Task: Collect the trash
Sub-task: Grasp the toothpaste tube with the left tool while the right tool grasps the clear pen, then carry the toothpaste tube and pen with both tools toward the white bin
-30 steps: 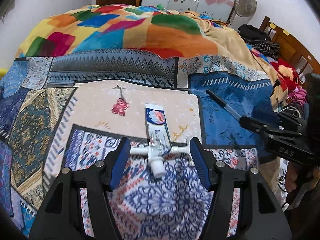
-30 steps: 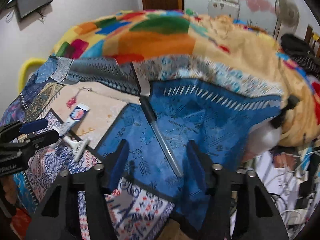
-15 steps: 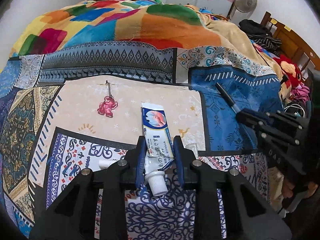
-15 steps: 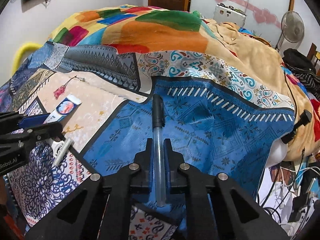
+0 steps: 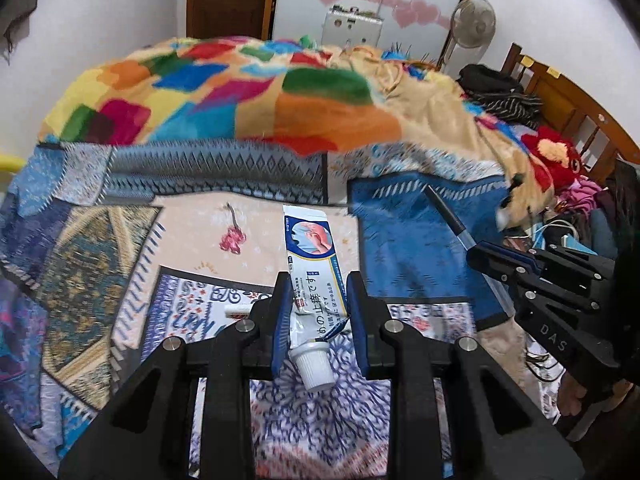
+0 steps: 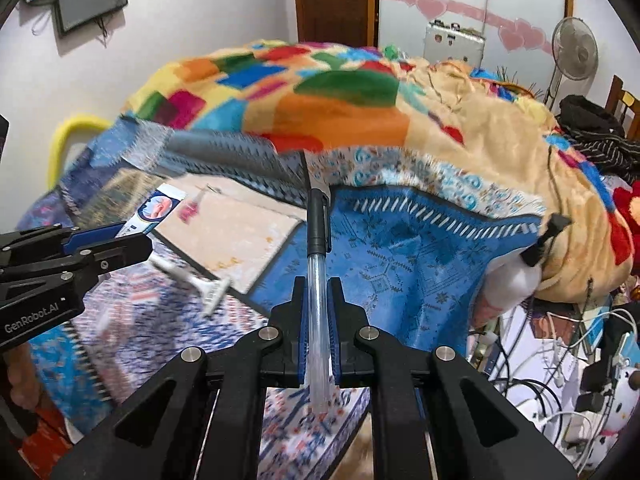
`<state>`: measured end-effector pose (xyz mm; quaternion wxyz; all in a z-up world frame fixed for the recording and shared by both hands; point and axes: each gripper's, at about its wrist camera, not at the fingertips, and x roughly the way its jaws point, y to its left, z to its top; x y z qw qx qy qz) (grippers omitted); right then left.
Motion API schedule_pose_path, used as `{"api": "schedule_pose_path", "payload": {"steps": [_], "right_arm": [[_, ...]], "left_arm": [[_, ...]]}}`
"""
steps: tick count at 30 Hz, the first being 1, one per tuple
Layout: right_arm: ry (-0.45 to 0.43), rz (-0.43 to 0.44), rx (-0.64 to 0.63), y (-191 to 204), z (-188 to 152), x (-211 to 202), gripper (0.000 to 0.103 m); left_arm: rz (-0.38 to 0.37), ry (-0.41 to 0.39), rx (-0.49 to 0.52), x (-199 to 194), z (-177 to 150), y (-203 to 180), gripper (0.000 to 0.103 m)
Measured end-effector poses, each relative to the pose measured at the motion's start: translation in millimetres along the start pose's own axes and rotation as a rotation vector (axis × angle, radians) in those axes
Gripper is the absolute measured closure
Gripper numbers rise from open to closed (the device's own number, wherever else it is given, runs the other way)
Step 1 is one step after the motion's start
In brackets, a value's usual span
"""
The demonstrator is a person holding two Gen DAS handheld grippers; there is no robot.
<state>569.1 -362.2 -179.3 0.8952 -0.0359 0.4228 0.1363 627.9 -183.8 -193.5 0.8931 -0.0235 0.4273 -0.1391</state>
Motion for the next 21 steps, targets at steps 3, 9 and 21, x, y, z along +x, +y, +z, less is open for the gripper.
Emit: {"api": "schedule_pose_path", "payload": {"steps": [3, 9, 21], "right_arm": [[-0.038, 0.013, 0.007, 7.2, 5.5, -29.4, 0.095], [-0.125, 0.027, -0.001, 29.1, 9.2, -90.8, 0.095], [-0.258, 0.066, -0.075, 84.0, -5.7, -198.2, 0.095]], "left_arm": [[-0.003, -0.036, 0.006, -32.8, -0.3, -6.1, 0.076], [-0.001, -0.109, 0.018, -99.9, -0.4, -22.8, 0.076], [0.022, -0.254, 0.035, -236.1, -32.4, -40.2, 0.076]]}}
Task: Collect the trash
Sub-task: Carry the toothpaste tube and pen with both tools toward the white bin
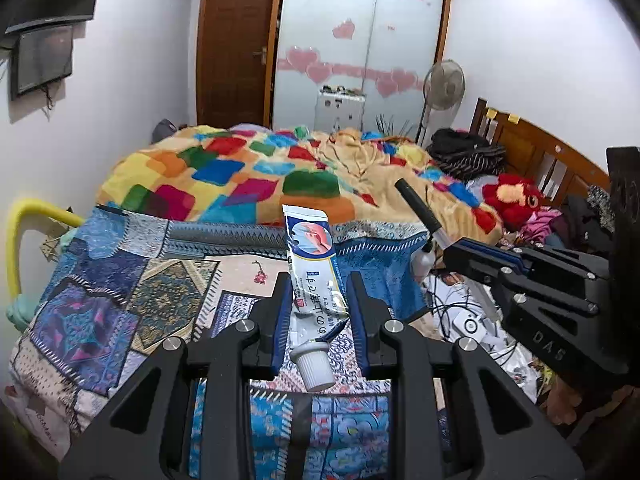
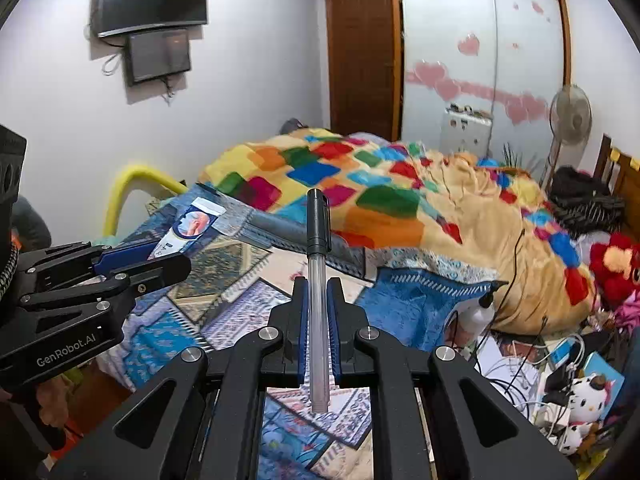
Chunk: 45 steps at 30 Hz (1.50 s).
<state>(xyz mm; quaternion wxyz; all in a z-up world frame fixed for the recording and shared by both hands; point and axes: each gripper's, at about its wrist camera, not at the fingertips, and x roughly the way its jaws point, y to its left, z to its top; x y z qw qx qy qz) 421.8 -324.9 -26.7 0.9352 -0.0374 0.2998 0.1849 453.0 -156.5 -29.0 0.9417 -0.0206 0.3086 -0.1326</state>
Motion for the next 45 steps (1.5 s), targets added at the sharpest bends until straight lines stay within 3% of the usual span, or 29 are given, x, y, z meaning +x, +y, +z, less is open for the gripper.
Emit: {"api": "schedule_pose_path", "payload": {"steps": [11, 23, 36, 45], "right_arm": [[-0.043, 0.1, -0.034, 58.5, -12.6, -62.1, 0.095], [-0.01, 0.214, -0.076, 132.0, -43.5, -84.9, 0.095], [0.119, 0.348, -0.184, 228.0, -81.1, -62.4, 0.095], [0.305, 0.436, -0.272, 299.0, -128.7, -15.9, 0.095]], "left_arm": [[0.094, -0.111, 0.0, -114.8, -32.4, 16.4, 0.076], [0.201, -0.118, -0.083, -198.0, -97.9, 68.7, 0.076], [0.338, -0.021, -0.281, -253.4, -196.7, 171.7, 0.076], [0.388, 0.11, -0.477, -242.9, -279.3, 238.0, 0.076]]}}
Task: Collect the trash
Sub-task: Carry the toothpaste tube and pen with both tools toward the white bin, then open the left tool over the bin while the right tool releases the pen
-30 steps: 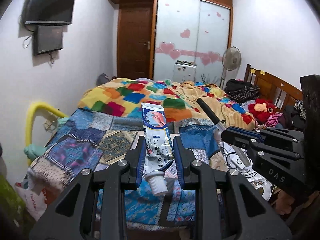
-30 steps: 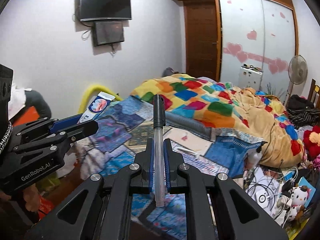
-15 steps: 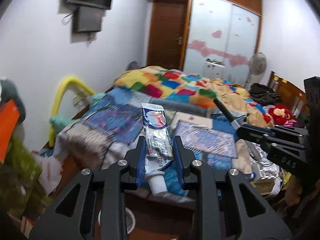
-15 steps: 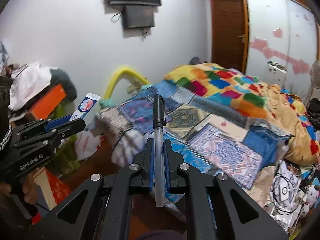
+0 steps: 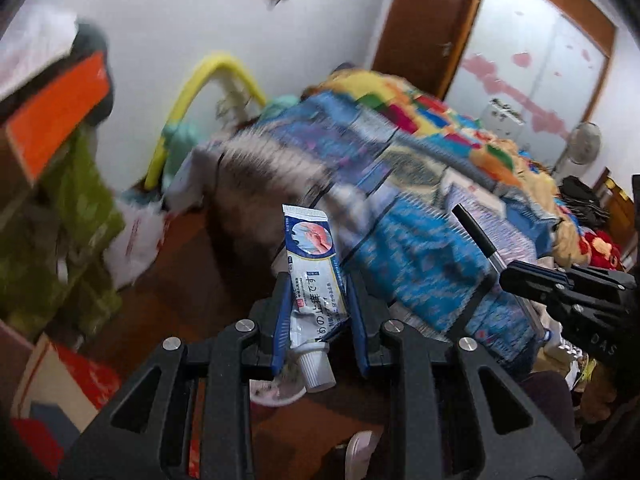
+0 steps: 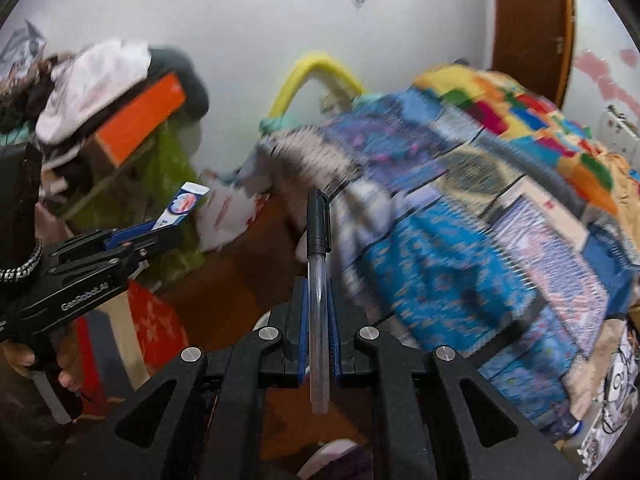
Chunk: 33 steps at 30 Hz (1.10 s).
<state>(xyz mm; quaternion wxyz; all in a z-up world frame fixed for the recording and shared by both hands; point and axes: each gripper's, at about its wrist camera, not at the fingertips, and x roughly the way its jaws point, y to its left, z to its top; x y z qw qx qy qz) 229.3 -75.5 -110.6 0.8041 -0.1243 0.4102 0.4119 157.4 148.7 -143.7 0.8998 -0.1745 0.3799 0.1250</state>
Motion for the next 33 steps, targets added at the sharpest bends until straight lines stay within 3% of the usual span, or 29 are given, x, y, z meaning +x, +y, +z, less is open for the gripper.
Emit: {"api": "schedule_pose_path", "payload": {"steps": [10, 18, 26, 33], "right_arm": [[0.269, 0.061, -0.058, 34.4, -25.6, 99.8, 0.095], [0.428, 0.104, -0.062, 43.4, -36.2, 165.4, 0.094], [0.498, 0.149, -0.027, 42.8, -24.8, 204.3, 0.094], [0.489, 0.124, -0.013, 37.7, -19.2, 203.2, 0.081]], "left_arm": [[0.006, 0.266, -0.186, 87.4, -71.3, 60.2, 0.076], [0.02, 0.439, -0.248, 145.0, -107.3, 81.2, 0.076], [-0.004, 0.497, -0.296, 171.4, -95.5, 90.5, 0.076], [0.036, 0.459, -0.261, 162.7, -80.3, 88.7, 0.071]]}}
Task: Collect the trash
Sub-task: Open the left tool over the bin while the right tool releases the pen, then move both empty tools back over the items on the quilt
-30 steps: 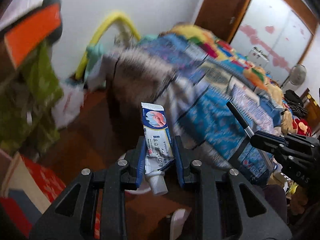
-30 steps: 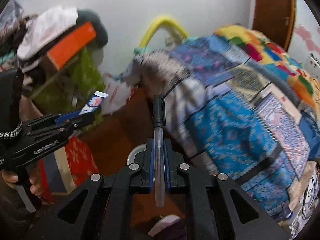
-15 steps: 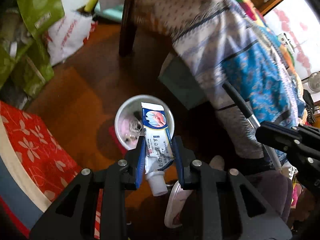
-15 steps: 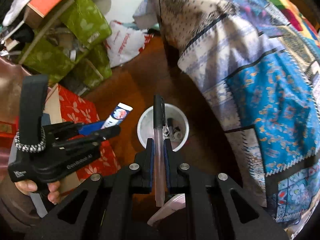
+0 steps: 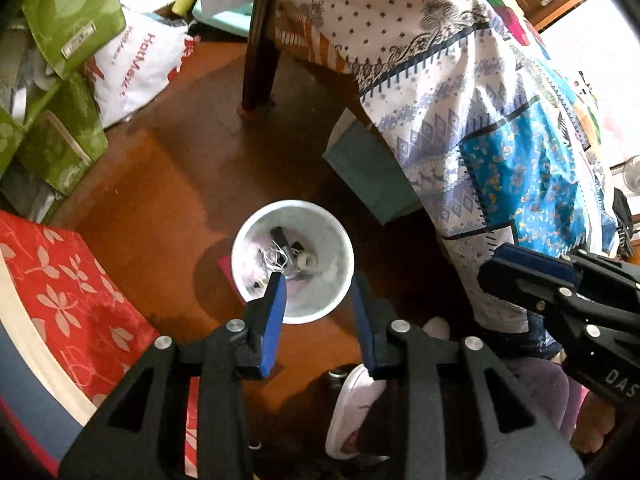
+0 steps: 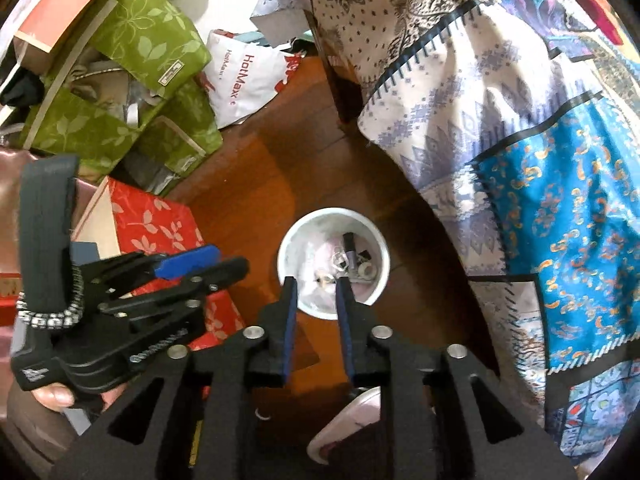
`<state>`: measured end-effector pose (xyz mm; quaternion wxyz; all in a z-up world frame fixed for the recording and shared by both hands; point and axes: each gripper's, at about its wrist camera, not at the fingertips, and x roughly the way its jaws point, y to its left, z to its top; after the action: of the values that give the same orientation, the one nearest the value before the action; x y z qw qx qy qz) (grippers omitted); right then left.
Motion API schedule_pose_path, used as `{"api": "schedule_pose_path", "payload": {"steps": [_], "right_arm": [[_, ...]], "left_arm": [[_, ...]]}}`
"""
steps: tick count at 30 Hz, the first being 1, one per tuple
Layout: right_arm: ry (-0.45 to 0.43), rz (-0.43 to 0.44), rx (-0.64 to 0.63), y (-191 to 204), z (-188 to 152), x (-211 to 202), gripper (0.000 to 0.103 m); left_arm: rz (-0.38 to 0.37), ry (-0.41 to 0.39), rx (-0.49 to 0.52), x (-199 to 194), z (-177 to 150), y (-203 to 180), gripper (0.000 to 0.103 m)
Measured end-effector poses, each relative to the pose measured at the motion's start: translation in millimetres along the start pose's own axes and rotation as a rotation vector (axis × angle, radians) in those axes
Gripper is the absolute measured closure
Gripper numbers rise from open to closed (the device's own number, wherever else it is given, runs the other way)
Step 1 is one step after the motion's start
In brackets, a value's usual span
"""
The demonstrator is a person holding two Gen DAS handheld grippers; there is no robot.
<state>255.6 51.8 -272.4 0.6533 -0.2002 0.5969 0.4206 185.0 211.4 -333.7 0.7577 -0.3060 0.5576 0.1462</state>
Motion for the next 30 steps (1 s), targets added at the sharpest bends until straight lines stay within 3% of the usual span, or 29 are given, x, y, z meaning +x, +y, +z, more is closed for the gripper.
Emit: {"api": "schedule_pose_path", "payload": {"steps": [8, 16, 19, 20, 22, 23, 26, 30], "right_arm": [[-0.067, -0.028, -0.025, -5.5, -15.6, -32.5, 0.081], [-0.245, -0.07, -0.033, -12.6, -42.8, -101.2, 0.079], [-0.326, -0.103, -0.046, -13.3, -55.6, -131.1, 0.065], [-0.36, -0.12, -0.052, -13.2, -60.9, -141.7, 0.056], [-0.42, -0.149, -0.063, -14.3, -71.4, -161.0, 0.045], [-0.449, -0.164, -0.066, -15.2, -77.2, -170.9, 0.043], [-0.513, -0.187, -0.054, -21.4, -90.4, -195.2, 0.043], [-0.573, -0.208, -0.016, -36.3, -106.1, -220.3, 0.043]], "left_arm": [[0.02, -0.079, 0.064, -36.7, -9.2, -21.0, 0.071], [-0.003, -0.208, 0.12, -93.4, -22.7, -57.5, 0.071], [-0.012, -0.263, 0.139, -116.1, -28.5, -73.3, 0.071], [-0.014, -0.278, 0.145, -122.2, -30.5, -78.3, 0.071], [-0.019, -0.314, 0.158, -137.1, -34.5, -90.6, 0.067], [-0.021, -0.328, 0.162, -142.6, -35.6, -94.7, 0.06], [-0.034, -0.387, 0.175, -161.6, -40.2, -113.4, 0.05], [-0.045, -0.439, 0.227, -182.2, -45.6, -144.7, 0.049]]}}
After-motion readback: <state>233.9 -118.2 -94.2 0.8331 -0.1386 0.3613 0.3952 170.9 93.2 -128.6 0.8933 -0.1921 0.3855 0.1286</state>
